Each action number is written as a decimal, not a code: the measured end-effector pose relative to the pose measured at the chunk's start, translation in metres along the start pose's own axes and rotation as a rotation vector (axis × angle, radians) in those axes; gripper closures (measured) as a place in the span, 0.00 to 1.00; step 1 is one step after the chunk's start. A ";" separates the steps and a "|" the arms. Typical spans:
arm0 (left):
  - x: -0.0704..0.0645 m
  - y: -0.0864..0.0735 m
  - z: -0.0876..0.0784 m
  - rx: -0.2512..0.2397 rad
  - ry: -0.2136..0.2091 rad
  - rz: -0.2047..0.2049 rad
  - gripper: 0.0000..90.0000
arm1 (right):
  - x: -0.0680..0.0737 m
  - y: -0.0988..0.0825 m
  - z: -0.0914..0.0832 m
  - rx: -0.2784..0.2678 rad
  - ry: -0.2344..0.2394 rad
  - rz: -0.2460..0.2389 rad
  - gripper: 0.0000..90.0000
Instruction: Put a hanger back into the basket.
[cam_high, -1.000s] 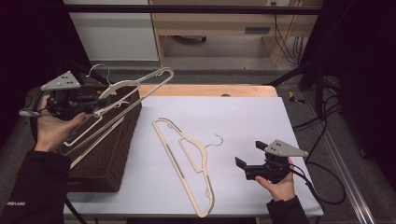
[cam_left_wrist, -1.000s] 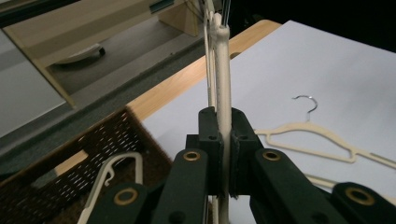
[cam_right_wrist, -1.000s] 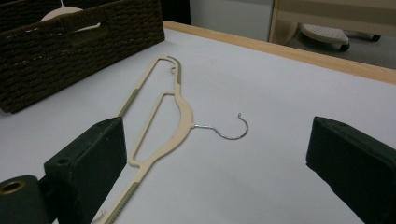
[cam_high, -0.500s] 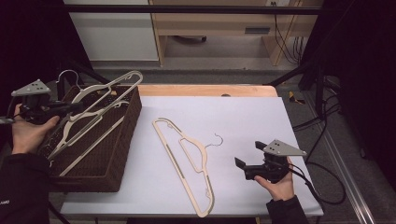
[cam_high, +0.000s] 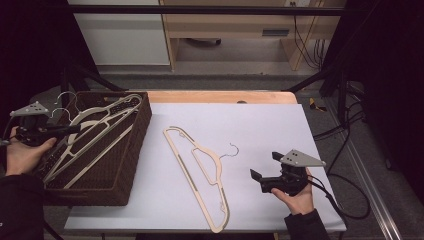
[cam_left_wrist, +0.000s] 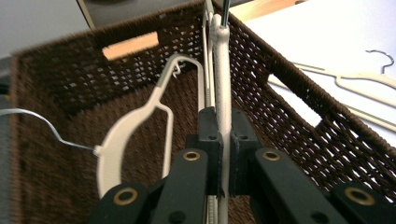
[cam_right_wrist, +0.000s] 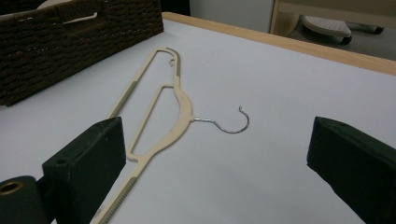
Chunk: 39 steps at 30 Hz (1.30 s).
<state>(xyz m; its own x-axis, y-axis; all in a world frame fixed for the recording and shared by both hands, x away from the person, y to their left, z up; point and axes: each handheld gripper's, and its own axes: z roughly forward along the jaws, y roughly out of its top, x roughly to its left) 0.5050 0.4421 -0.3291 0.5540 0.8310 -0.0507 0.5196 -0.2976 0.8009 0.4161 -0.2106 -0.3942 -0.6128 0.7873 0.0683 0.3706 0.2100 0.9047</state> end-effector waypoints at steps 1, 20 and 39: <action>-0.001 -0.003 0.003 0.006 -0.005 -0.009 0.96 | 0.000 0.000 0.000 0.000 0.001 -0.001 0.05; 0.003 -0.031 0.035 0.183 0.149 -0.168 0.91 | 0.001 0.000 0.002 0.003 0.010 -0.001 0.05; -0.041 -0.026 -0.036 -0.158 0.163 -0.145 0.52 | 0.002 0.000 0.004 -0.006 0.008 0.012 0.06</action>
<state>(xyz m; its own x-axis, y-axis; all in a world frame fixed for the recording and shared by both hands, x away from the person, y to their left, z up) 0.4449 0.4329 -0.3263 0.3627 0.9280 -0.0856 0.4713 -0.1034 0.8759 0.4177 -0.2066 -0.3952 -0.6144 0.7847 0.0824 0.3736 0.1973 0.9064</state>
